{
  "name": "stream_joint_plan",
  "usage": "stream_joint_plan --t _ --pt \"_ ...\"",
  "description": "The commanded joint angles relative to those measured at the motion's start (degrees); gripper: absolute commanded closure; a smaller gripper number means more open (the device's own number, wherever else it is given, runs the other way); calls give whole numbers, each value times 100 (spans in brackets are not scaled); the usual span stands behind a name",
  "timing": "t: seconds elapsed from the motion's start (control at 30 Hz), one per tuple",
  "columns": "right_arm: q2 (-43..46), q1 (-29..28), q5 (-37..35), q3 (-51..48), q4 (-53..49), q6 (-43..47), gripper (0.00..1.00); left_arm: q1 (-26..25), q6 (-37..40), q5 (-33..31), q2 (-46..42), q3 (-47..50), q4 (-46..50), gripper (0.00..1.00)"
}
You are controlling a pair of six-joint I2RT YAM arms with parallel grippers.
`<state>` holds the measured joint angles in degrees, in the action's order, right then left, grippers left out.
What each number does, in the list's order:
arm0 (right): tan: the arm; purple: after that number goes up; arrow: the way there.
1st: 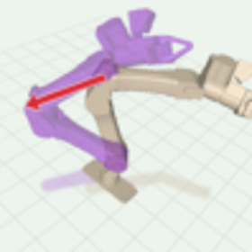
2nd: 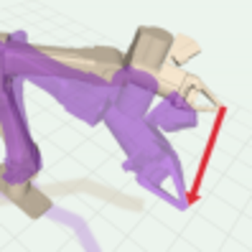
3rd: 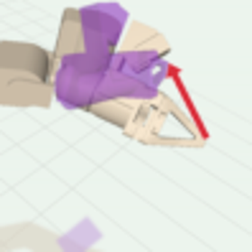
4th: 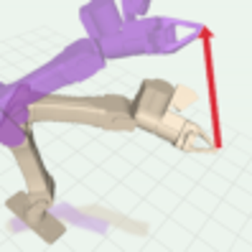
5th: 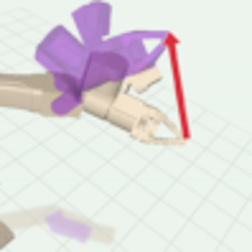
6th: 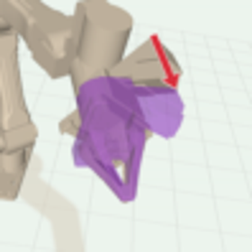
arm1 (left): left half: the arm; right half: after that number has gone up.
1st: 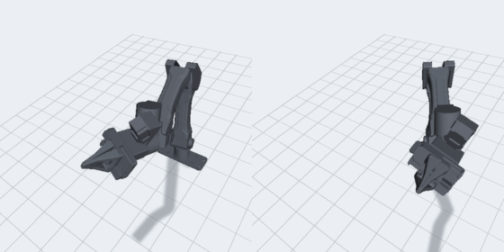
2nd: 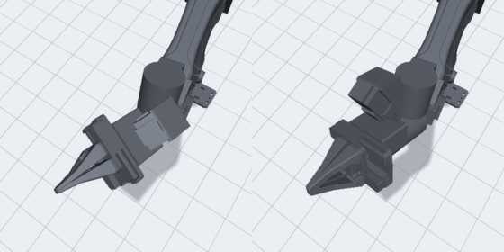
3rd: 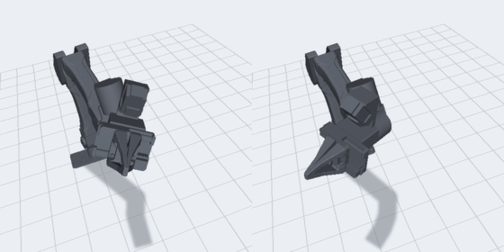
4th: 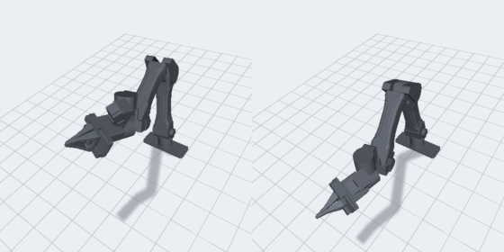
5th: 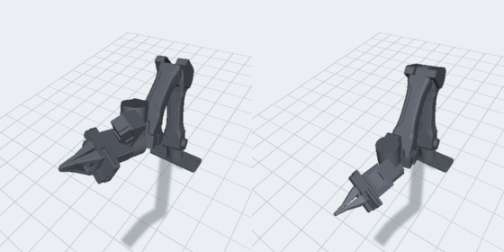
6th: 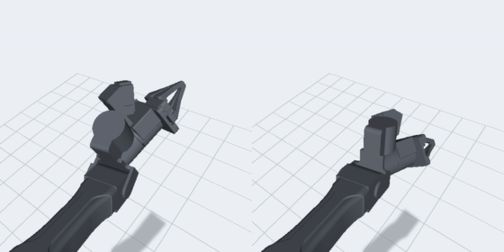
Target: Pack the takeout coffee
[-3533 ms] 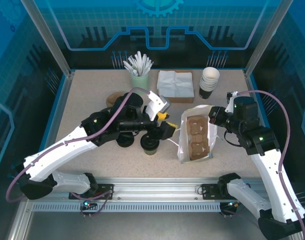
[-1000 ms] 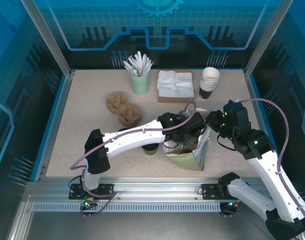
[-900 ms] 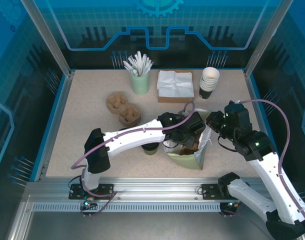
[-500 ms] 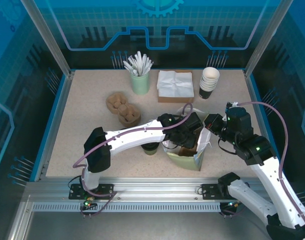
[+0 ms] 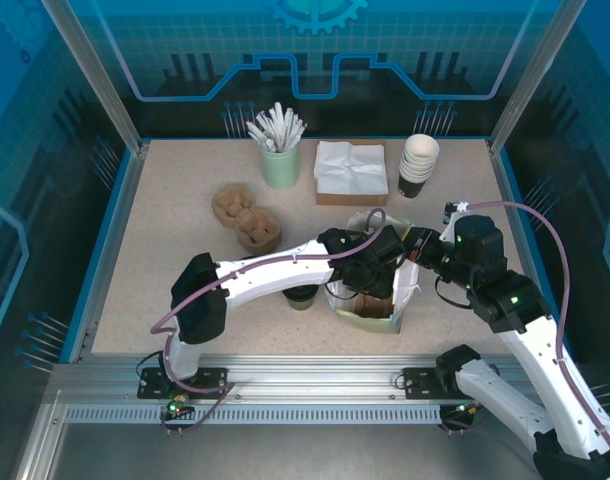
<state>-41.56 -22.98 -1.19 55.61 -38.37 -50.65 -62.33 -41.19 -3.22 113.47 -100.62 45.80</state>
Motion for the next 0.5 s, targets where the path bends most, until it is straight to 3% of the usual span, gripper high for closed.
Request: stream_joint_plan --t 0.0,0.47 --pt "96 -76 273 -38 377 191 100 63 -139 39 236 162 -2 63" --pt "159 -75 307 -237 637 478 100 150 -232 331 566 215 -171 64"
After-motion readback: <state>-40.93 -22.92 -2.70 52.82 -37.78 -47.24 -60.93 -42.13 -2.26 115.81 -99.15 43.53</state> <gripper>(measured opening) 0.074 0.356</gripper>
